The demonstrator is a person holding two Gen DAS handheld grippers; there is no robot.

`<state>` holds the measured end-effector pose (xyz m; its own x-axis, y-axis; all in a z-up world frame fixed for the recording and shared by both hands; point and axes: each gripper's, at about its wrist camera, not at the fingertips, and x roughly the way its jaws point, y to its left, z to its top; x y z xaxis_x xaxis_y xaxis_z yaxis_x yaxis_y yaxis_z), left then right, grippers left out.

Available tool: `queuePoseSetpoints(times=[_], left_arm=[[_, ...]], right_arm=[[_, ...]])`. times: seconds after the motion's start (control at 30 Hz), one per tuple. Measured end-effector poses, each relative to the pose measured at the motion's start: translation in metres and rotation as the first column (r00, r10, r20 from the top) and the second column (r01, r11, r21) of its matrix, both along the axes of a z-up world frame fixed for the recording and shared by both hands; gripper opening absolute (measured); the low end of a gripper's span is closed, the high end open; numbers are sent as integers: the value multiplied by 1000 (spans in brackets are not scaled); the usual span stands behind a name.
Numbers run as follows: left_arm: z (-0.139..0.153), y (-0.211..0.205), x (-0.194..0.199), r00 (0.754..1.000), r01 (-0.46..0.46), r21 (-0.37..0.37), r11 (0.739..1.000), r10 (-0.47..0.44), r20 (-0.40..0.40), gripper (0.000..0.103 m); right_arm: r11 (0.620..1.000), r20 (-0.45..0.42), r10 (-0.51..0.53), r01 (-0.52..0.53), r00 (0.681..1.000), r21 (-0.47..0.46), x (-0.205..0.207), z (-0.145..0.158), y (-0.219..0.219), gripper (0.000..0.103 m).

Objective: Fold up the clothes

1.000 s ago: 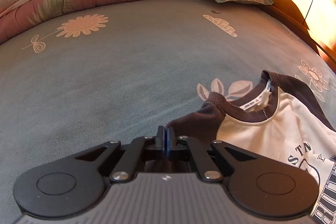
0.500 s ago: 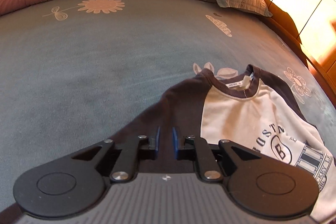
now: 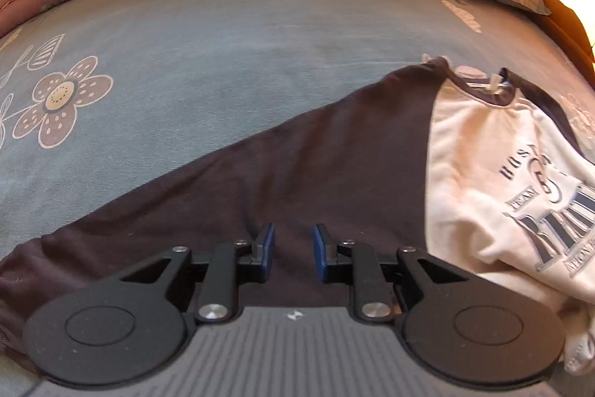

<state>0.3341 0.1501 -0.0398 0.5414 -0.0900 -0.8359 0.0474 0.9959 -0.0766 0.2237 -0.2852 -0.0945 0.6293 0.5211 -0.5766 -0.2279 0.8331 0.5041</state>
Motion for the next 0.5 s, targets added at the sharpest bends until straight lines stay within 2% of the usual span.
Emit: queuePoseSetpoints(times=[0.1, 0.17, 0.3, 0.43, 0.5], left_arm=[[12, -28, -33, 998, 66, -42, 997, -65, 20, 40], [10, -49, -52, 995, 96, -70, 993, -94, 30, 42], [-1, -90, -87, 987, 159, -145, 977, -155, 35, 54], [-18, -120, -120, 985, 173, -192, 966, -171, 27, 55], [-27, -126, -135, 990, 139, -244, 960, -138, 20, 55]], right_arm=[[997, -11, 7, -8, 1000, -80, -8, 6, 9, 103], [991, -17, 16, -18, 1000, -132, -16, 9, 14, 103], [978, -26, 31, -36, 999, -208, -34, 12, 17, 103], [986, -11, 36, -38, 999, -164, -45, 10, 5, 103], [997, 10, 33, -32, 999, -69, -44, 5, -9, 103]])
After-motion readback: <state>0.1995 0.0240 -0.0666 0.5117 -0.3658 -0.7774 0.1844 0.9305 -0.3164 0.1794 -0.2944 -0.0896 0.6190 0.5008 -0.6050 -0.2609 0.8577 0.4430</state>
